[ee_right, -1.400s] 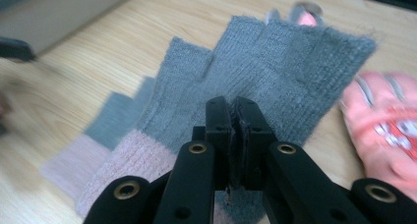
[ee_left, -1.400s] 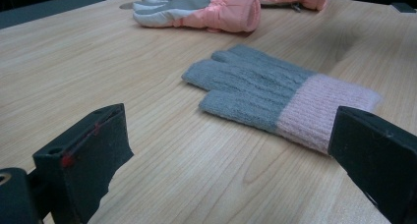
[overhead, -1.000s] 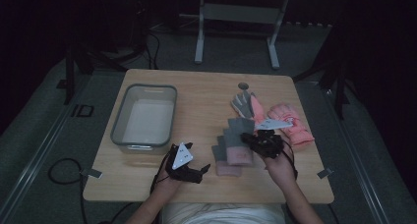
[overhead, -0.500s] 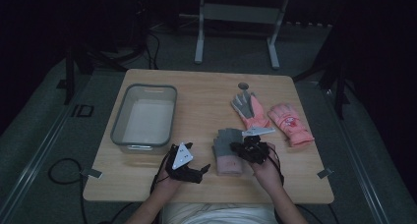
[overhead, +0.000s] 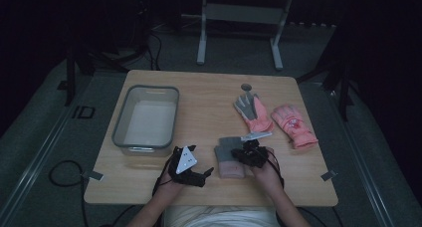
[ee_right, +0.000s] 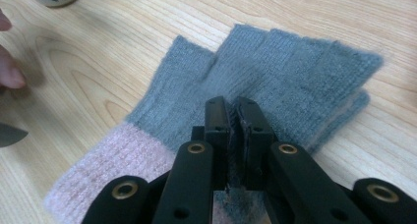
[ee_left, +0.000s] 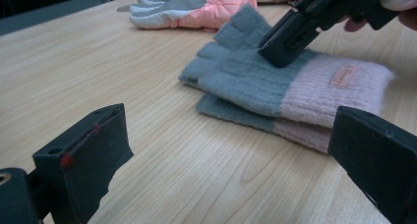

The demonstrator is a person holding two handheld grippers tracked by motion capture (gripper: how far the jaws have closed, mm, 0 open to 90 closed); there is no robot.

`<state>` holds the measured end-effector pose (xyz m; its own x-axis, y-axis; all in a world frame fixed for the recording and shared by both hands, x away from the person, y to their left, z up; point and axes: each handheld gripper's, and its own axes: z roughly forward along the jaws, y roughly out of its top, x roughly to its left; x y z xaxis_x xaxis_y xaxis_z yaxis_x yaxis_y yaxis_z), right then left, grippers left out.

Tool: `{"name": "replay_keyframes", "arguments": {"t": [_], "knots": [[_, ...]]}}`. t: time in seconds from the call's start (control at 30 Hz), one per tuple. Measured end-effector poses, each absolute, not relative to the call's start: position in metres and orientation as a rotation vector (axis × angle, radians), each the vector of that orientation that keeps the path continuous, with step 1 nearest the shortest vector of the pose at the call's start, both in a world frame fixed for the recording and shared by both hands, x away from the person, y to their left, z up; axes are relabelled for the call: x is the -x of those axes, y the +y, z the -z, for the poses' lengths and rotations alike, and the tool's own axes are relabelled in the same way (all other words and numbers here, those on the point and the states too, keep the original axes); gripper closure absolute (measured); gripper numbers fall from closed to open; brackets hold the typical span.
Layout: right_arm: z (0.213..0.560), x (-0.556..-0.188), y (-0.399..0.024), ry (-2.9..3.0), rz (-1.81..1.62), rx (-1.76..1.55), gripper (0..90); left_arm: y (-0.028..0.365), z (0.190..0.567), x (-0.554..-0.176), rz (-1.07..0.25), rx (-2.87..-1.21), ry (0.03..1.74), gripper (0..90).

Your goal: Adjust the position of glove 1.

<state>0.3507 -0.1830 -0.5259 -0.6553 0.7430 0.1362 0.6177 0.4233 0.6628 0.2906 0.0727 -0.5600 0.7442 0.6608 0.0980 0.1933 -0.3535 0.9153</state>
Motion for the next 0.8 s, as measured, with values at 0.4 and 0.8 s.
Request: {"name": "replay_keyframes", "arguments": {"t": [0.4,0.8], "knots": [[0.526,-0.355,-0.189,2.507,-1.085,-1.183,75.2,0.070,0.560,-0.289,-0.580,-1.908,0.626,1.7],[0.483,-0.380,-0.220,2.411,-1.123,-1.083,59.2,0.040,0.526,-0.283,-0.392,-2.014,0.483,7.5]]}}
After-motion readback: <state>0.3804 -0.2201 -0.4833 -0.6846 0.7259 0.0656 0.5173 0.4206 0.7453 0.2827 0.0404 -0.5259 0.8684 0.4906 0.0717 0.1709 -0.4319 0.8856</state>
